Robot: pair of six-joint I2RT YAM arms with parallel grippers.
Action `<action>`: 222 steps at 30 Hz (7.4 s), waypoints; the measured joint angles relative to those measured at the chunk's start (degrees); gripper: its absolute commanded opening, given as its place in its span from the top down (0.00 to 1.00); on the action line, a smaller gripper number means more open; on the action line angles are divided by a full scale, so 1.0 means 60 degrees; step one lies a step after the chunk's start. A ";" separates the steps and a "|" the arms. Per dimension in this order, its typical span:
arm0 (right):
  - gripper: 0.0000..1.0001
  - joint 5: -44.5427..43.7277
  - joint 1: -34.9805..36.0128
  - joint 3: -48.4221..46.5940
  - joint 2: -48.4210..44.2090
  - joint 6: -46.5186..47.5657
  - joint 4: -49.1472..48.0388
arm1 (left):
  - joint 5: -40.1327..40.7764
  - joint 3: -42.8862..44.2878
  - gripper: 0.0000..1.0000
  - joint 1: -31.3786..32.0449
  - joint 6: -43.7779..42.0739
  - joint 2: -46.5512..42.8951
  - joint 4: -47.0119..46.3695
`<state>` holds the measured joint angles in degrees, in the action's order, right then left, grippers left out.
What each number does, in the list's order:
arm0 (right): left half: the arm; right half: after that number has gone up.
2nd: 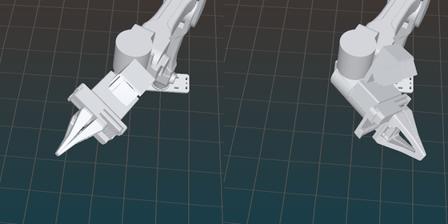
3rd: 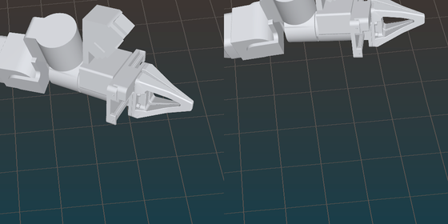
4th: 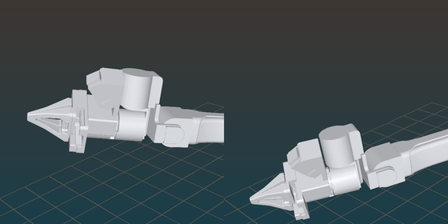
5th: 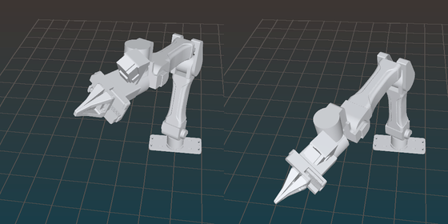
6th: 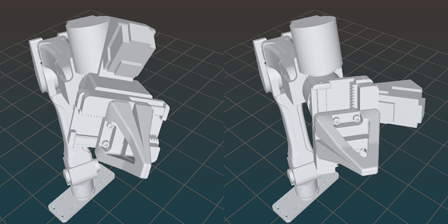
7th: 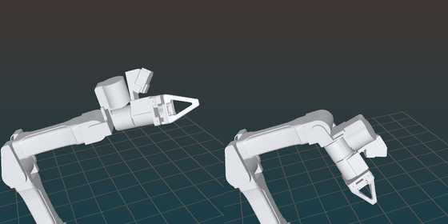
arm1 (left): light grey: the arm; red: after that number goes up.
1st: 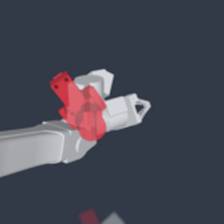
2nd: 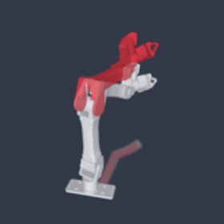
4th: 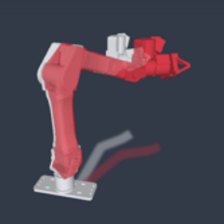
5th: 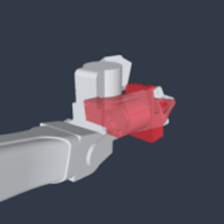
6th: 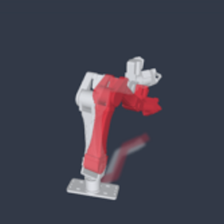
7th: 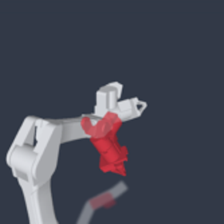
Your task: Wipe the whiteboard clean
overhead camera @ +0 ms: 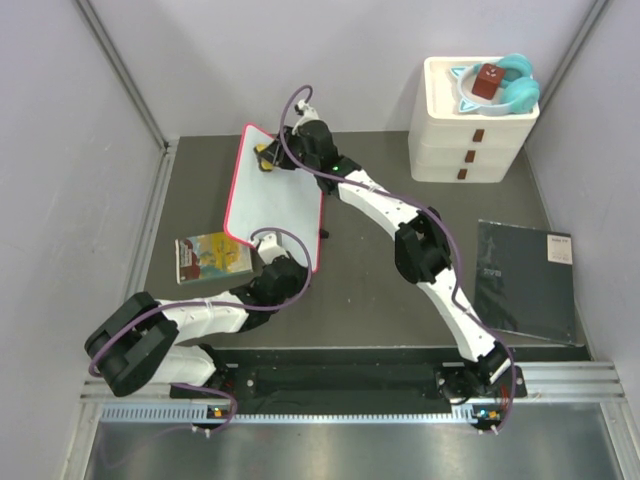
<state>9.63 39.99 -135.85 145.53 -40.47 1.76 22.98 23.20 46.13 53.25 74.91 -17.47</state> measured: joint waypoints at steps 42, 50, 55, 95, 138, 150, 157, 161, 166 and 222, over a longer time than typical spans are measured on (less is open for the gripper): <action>1.00 0.1053 -0.1300 0.6889 -0.2412 -0.0324 -0.1763 | -0.1180 -0.0109 1.00 0.1271 -0.1898 -0.1195 0.2922; 1.00 0.1064 -0.1290 0.7748 -0.2885 -0.0259 -0.1840 | -0.0419 -0.0146 0.68 0.1872 -0.1749 -0.3085 0.3861; 1.00 0.1075 -0.1290 0.8225 -0.3075 -0.0280 -0.2160 | 0.0066 -0.0146 0.44 0.2044 -0.1512 -0.4579 0.4586; 1.00 0.1417 -0.1319 1.0389 -0.3359 -0.1366 -0.5133 | 0.4874 0.0102 0.18 0.2073 0.0036 -0.6222 0.6666; 1.00 0.0484 0.0437 1.2404 -0.4626 -0.1923 -0.5836 | 0.6495 0.3115 0.13 0.2069 -0.2969 -0.8091 0.7111; 1.00 0.0404 0.0495 1.2193 -0.4747 -0.1508 -0.5275 | 0.6459 0.3209 0.12 0.2069 -0.3599 -0.8094 0.7078; 1.00 0.0674 0.0324 1.2178 -0.4747 -0.1523 -0.5257 | 0.6175 0.3202 0.12 0.2069 -0.3391 -0.8149 0.7497; 1.00 0.0973 0.0149 1.2058 -0.4747 -0.1534 -0.5100 | 0.5916 0.3198 0.12 0.2069 -0.3355 -0.7989 0.7675; 1.00 0.1322 -0.0124 1.2003 -0.4747 -0.1537 -0.4940 | 0.5497 0.3177 0.12 0.2069 -0.3359 -0.7369 0.7715; 0.01 -0.1909 -0.2299 1.4069 -0.9992 0.2710 0.1953 | -0.0969 0.5690 0.01 0.0900 -0.4113 0.1202 0.5665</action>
<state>-1.83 26.20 -51.44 85.58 -24.21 13.47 17.17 57.34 51.53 28.58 82.13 16.51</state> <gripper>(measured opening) 0.986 0.990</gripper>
